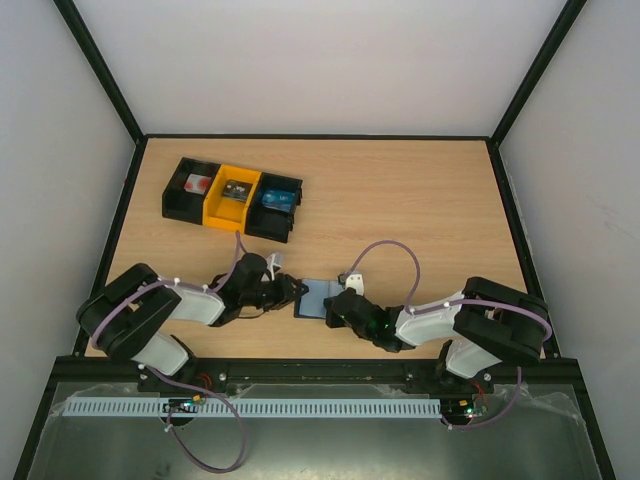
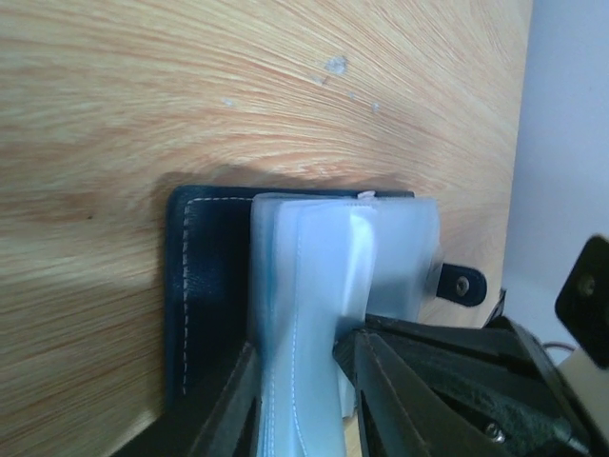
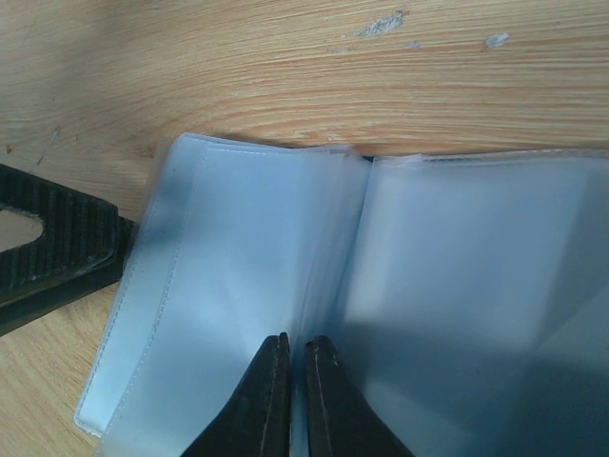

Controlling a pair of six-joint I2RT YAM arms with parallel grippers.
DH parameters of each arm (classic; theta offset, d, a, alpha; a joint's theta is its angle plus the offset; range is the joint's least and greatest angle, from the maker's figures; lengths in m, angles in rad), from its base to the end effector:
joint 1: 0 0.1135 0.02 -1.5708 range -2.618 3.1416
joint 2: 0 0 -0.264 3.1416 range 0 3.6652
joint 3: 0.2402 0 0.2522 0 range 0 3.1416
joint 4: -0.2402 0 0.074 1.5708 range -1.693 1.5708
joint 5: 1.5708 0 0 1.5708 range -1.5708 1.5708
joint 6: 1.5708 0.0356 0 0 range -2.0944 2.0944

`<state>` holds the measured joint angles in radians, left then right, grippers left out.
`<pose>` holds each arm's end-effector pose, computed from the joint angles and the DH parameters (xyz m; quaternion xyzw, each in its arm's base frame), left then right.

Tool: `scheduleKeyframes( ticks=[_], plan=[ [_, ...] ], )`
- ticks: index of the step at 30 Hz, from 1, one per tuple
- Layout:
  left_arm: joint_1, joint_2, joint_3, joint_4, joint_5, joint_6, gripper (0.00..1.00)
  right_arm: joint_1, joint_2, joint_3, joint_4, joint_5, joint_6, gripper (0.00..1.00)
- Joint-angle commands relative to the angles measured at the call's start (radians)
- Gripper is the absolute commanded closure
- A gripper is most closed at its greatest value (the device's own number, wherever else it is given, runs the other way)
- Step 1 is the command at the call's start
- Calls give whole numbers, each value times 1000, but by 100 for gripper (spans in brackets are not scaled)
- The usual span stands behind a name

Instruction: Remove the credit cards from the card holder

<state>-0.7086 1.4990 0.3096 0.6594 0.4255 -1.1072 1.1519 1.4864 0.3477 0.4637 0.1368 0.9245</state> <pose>0.1725 -0.1672 0.1180 -0.0650 0.8521 -0.4958 0.1547 0.1021 0.2174 0.1110 -0.0726 0.8968 0.3409 0.2725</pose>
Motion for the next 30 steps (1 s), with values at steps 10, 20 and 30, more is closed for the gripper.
scheduleKeyframes(
  ticks=[10,20,30],
  plan=[
    [-24,-8,29,61,54,-43,97,-1,-21,-71,121,-50,-26,95],
    [-49,-17,32,69,56,-69,97,-1,5,-69,208,-74,-53,95],
    [-49,-146,71,-243,-103,48,92,-3,-205,-16,-103,17,-81,72]
  ],
)
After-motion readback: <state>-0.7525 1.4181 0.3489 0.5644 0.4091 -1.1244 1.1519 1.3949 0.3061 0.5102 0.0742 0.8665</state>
